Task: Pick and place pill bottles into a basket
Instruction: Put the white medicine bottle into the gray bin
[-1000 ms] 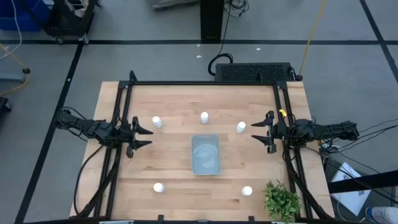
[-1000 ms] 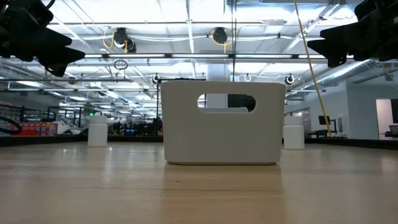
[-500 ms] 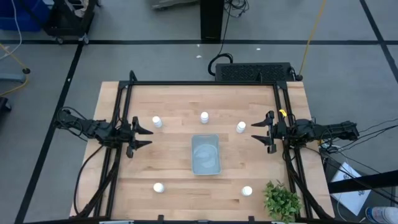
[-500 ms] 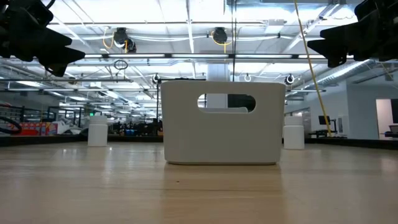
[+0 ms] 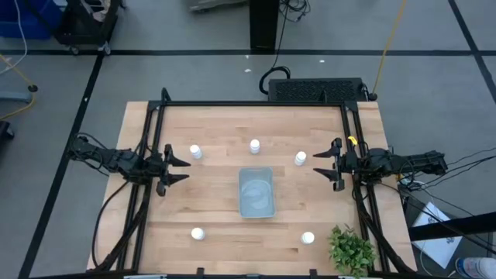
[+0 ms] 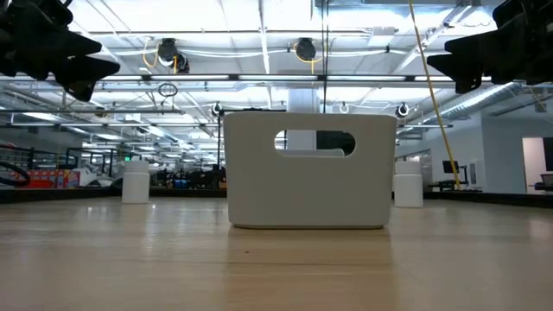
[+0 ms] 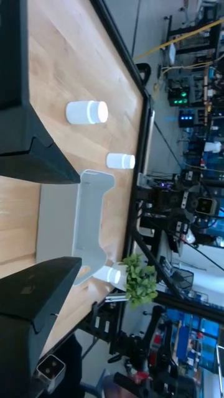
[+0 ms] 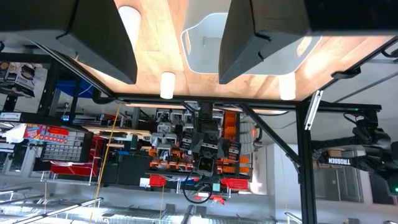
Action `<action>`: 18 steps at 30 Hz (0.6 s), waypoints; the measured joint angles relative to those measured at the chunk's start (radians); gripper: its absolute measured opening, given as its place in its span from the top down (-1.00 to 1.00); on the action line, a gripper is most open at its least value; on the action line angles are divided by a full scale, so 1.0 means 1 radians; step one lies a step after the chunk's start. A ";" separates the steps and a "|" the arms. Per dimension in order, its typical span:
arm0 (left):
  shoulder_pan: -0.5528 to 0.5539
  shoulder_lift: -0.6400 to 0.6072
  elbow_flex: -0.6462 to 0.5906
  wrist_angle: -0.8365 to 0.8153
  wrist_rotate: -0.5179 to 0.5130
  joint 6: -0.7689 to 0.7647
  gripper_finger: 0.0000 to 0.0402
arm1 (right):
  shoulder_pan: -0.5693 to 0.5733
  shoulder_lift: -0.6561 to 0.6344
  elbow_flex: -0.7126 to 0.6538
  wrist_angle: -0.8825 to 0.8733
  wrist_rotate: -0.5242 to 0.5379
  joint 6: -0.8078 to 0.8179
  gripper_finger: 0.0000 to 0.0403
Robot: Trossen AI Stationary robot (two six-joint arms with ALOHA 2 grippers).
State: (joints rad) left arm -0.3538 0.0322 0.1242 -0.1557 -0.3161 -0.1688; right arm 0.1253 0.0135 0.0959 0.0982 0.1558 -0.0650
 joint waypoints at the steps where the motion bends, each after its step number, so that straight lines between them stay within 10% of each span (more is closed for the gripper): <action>1: 0.000 0.000 0.000 0.006 0.000 0.008 -0.04 | 0.000 0.000 0.000 0.000 0.000 0.003 -0.10; 7: 0.000 0.000 0.000 0.107 -0.018 0.095 -0.04 | 0.000 0.001 0.000 0.023 0.006 0.299 -0.09; 18: 0.000 0.000 0.000 0.414 0.002 0.181 -0.04 | 0.001 0.015 -0.015 0.182 0.128 0.371 -0.10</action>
State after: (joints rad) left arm -0.3538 0.0323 0.1242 0.2581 -0.3140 0.0127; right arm 0.1264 0.0285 0.0808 0.2800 0.2834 0.3059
